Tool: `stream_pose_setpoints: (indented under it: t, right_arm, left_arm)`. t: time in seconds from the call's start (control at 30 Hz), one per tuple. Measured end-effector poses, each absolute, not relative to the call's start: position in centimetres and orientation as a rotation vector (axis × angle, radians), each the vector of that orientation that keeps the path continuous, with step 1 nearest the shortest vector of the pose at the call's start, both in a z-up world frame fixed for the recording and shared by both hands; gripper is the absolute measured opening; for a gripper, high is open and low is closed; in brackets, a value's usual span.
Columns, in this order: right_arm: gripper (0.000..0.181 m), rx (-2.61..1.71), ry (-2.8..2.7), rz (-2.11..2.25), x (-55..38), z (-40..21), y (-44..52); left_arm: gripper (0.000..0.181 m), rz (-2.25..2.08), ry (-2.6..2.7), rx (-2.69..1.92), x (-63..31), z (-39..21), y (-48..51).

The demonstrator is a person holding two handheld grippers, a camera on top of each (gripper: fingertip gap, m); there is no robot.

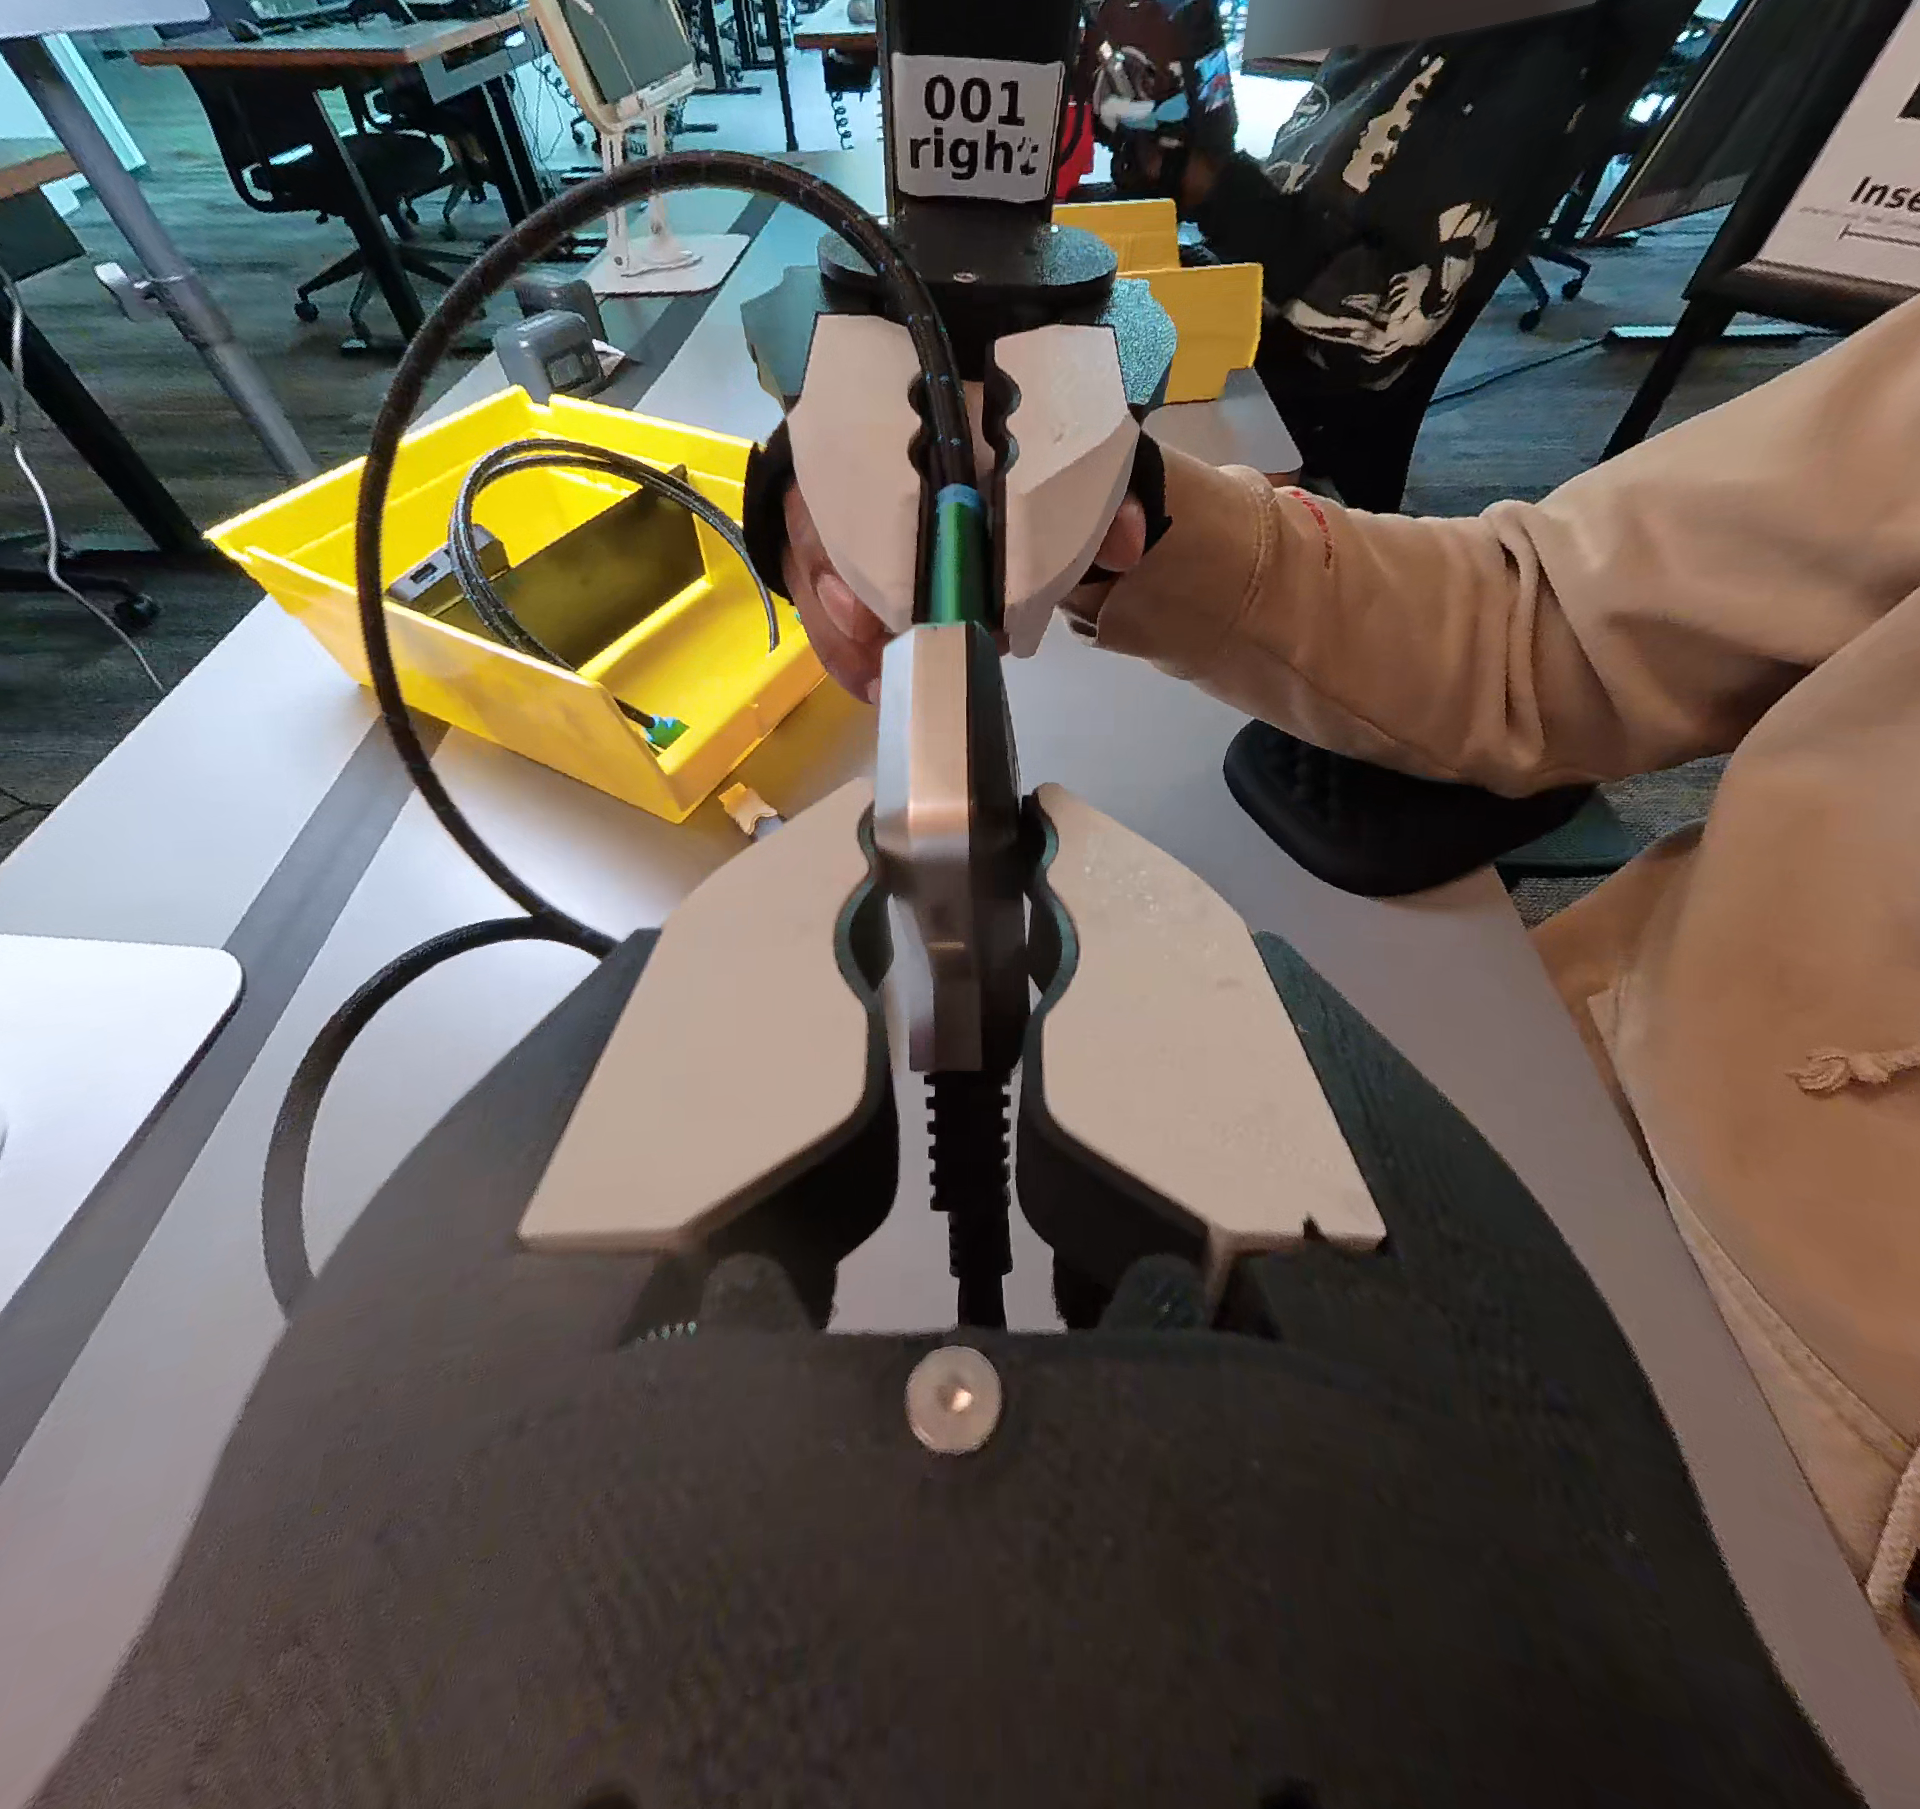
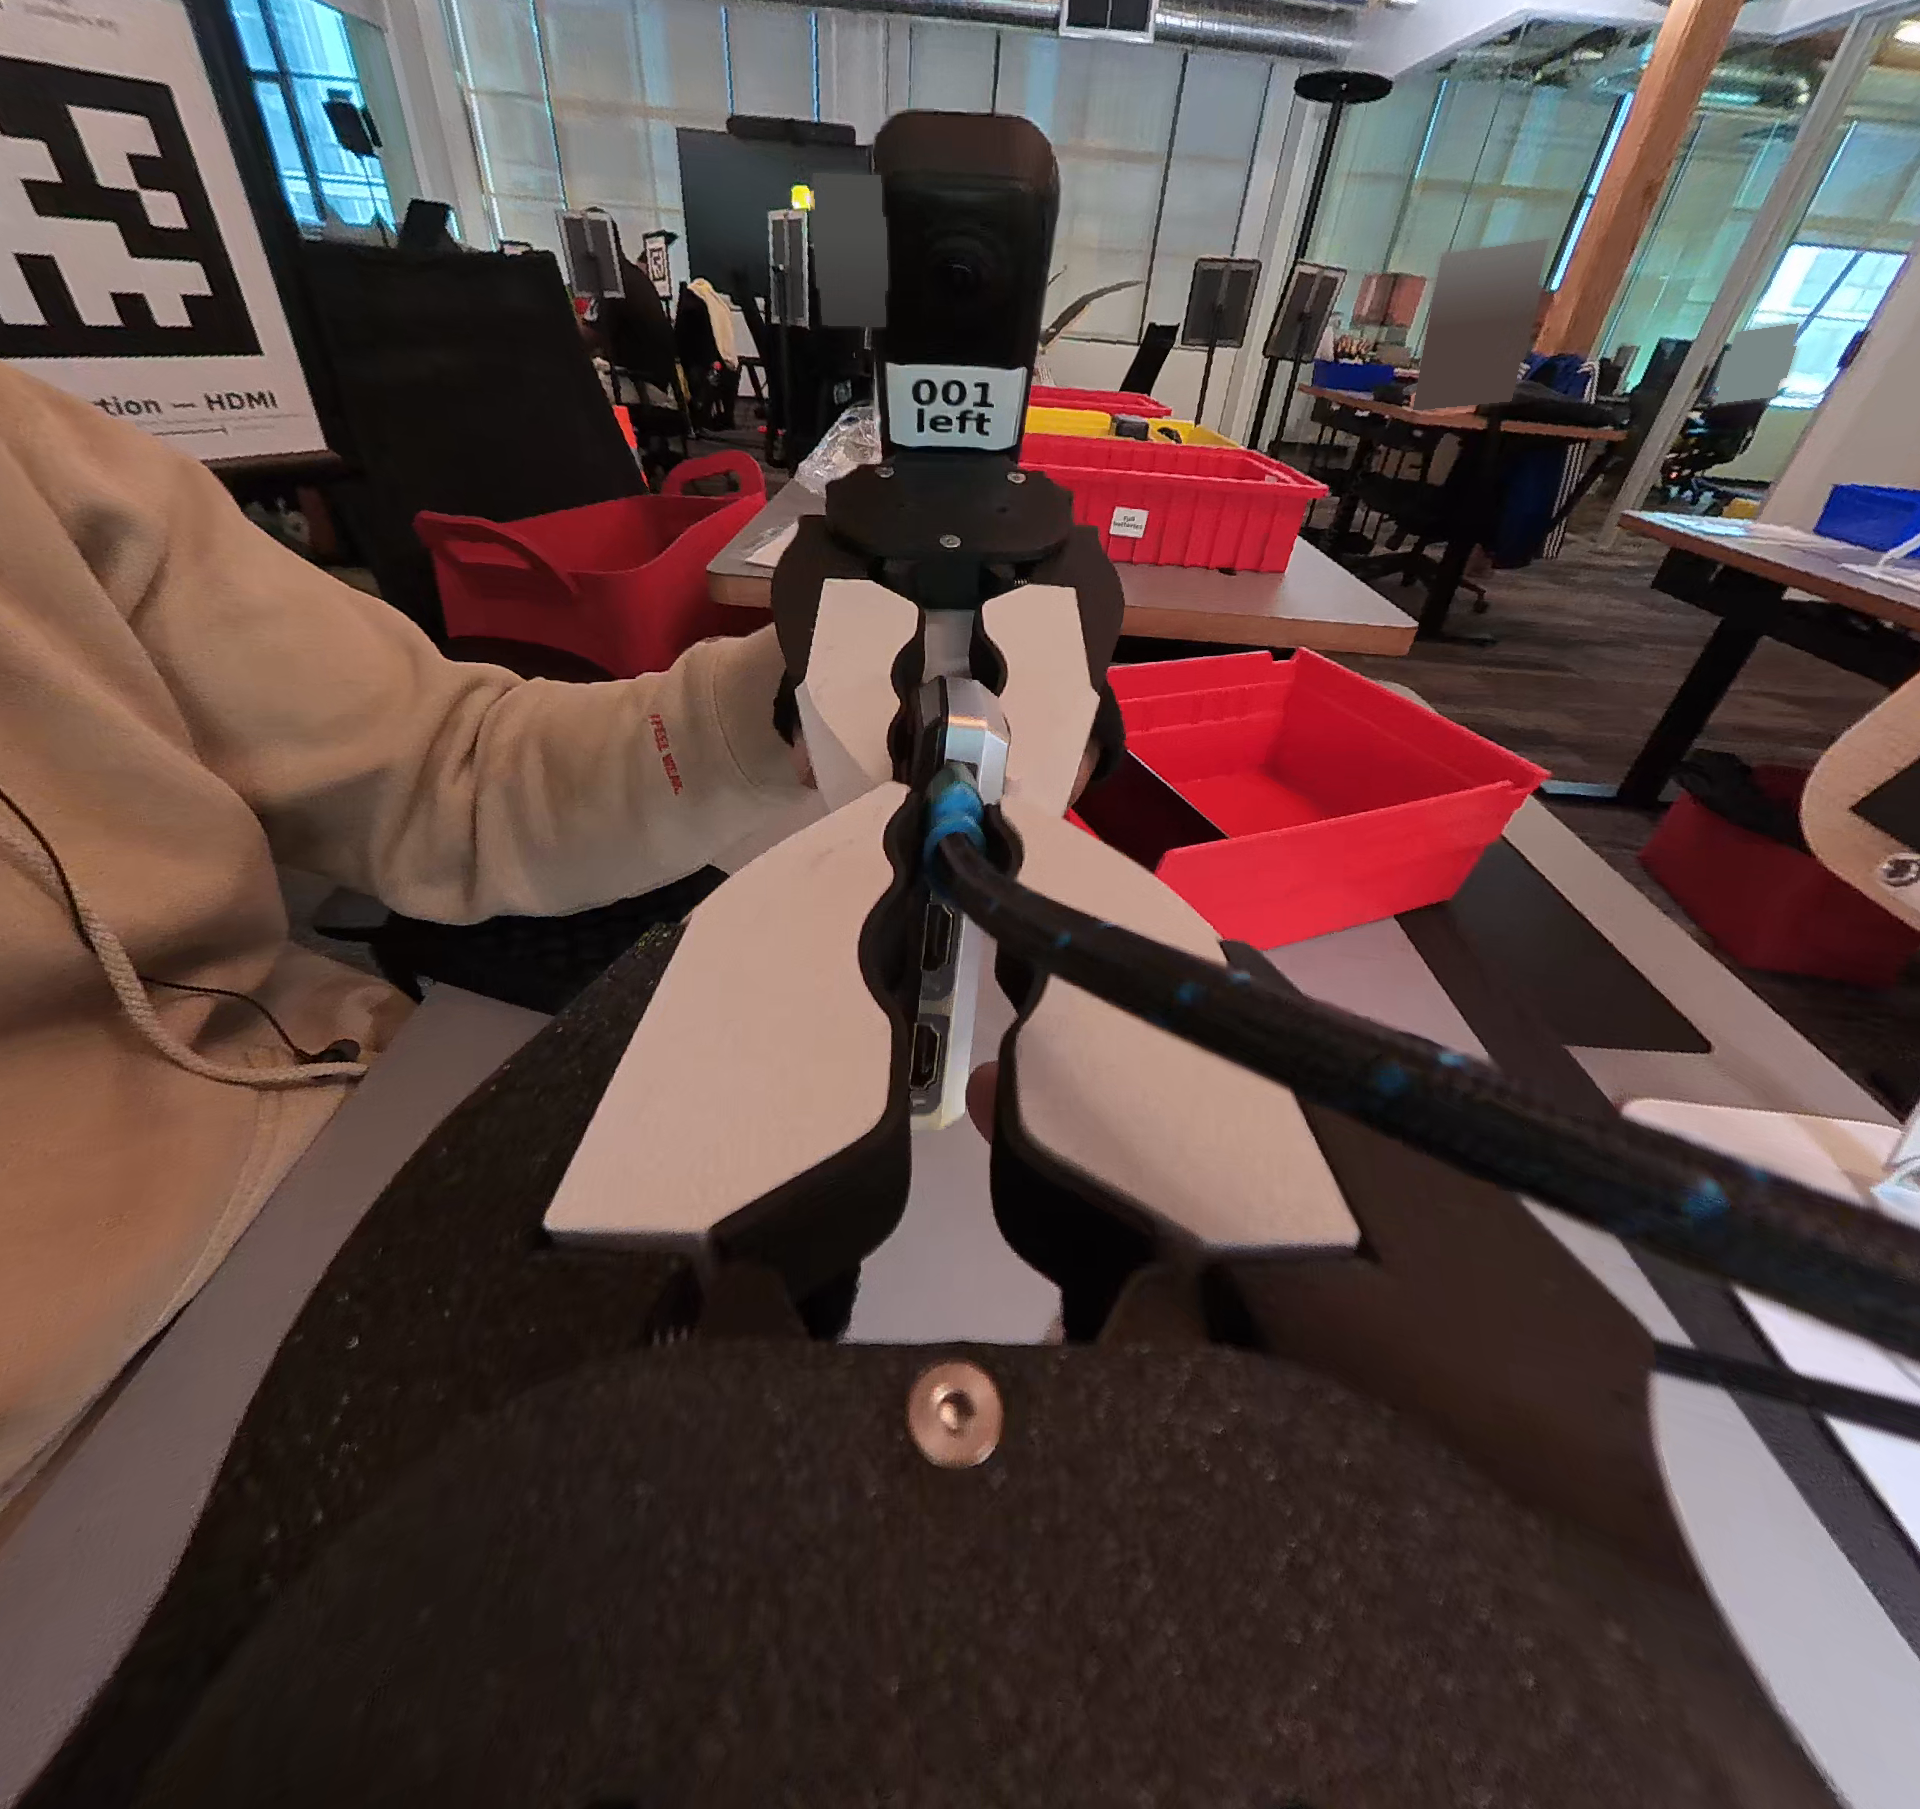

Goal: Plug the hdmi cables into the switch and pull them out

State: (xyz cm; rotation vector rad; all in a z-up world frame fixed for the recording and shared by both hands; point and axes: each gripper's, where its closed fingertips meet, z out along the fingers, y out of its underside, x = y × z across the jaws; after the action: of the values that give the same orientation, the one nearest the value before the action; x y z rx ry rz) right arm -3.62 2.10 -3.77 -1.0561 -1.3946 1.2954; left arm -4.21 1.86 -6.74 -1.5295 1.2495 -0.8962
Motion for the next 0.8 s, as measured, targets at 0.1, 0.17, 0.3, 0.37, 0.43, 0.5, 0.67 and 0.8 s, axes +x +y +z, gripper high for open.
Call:
stream_pose_setpoints:
  t: [0.1, 0.17, 0.3, 0.37, 0.43, 0.5, 0.67, 0.8]
  right_arm:
    - [0.011, -1.045, -1.395, 1.291, -3.4, -3.5, 1.9]
    - [0.011, -1.048, -1.404, 1.28, -3.3, -3.4, 1.9]
    - [0.011, -1.041, -1.447, 1.191, -3.2, -3.7, 2.2]
    - [0.011, -0.968, -1.299, 1.318, -0.5, -1.3, 3.4]
    - [0.011, -0.902, -1.109, 1.36, 5.8, 1.5, 5.7]
    - [0.011, -0.983, -1.048, 1.223, 9.4, 1.4, 7.7]
    - [0.011, -1.287, -1.004, 0.951, 10.6, -1.0, 11.7]
    - [0.011, -1.511, -1.017, 0.699, 10.6, -3.4, 13.8]
  left_arm:
    - [0.022, -0.915, 1.242, -1.516, -4.0, -6.5, 1.7]
    - [0.022, -0.905, 1.242, -1.508, -3.9, -6.4, 1.8]
    - [0.022, -0.892, 1.248, -1.507, -4.3, -6.5, 2.1]
    - [0.022, -0.866, 1.133, -1.525, -7.0, -5.7, 3.6]
    - [0.022, -0.93, 0.997, -1.485, -11.1, -3.4, 4.0]
    - [0.022, -0.914, 0.959, -1.462, -12.9, -2.3, 3.8]
    - [0.022, -0.885, 0.962, -1.52, -11.6, -3.3, 4.4]
    - [0.022, -0.894, 0.961, -1.529, -11.2, -3.4, 4.4]
